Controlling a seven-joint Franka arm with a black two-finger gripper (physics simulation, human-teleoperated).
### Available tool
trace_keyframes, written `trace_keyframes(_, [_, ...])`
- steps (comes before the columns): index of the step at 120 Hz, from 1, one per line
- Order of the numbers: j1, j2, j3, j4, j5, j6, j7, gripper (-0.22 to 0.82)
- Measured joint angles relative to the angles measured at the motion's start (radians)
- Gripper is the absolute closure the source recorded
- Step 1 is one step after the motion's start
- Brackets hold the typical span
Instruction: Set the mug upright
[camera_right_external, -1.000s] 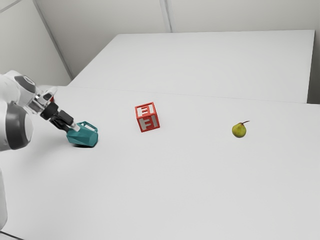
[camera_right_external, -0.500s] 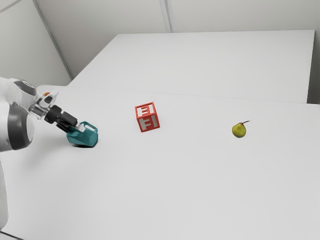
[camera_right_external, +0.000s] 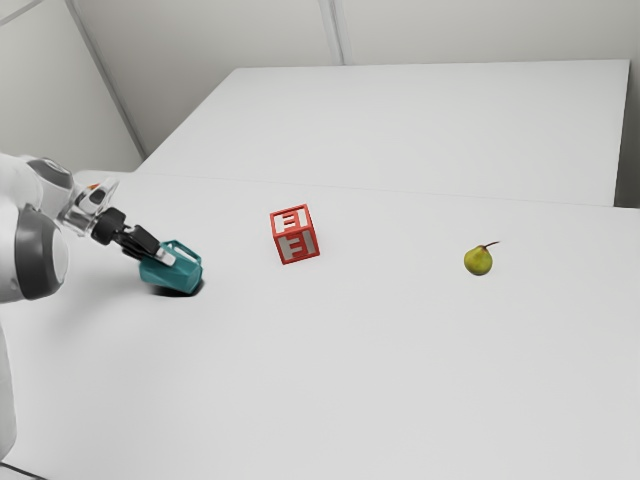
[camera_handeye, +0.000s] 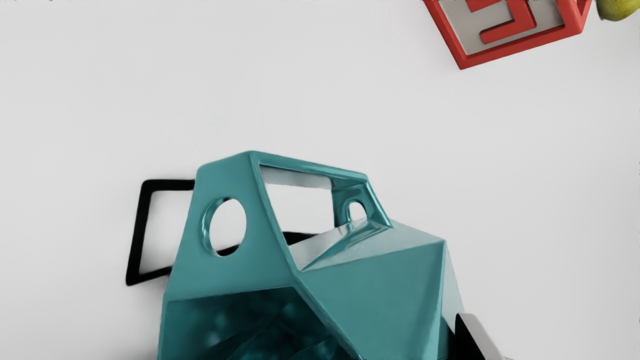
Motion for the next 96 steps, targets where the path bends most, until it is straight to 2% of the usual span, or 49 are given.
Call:
trace_keyframes(37, [-0.008, -0.041, -0.007, -0.006, -0.009, 0.004, 0.004, 0.75])
trace_keyframes(48, [-0.025, -0.089, -0.023, -0.027, -0.003, 0.017, 0.003, 0.76])
trace_keyframes(60, [-0.063, -0.195, -0.04, -0.096, 0.042, 0.038, -0.001, 0.77])
trace_keyframes(79, [-0.125, -0.402, -0.132, -0.242, 0.24, 0.121, -0.04, 0.78])
trace_keyframes(96, [-0.151, -0.511, -0.257, -0.306, 0.444, 0.194, -0.096, 0.79])
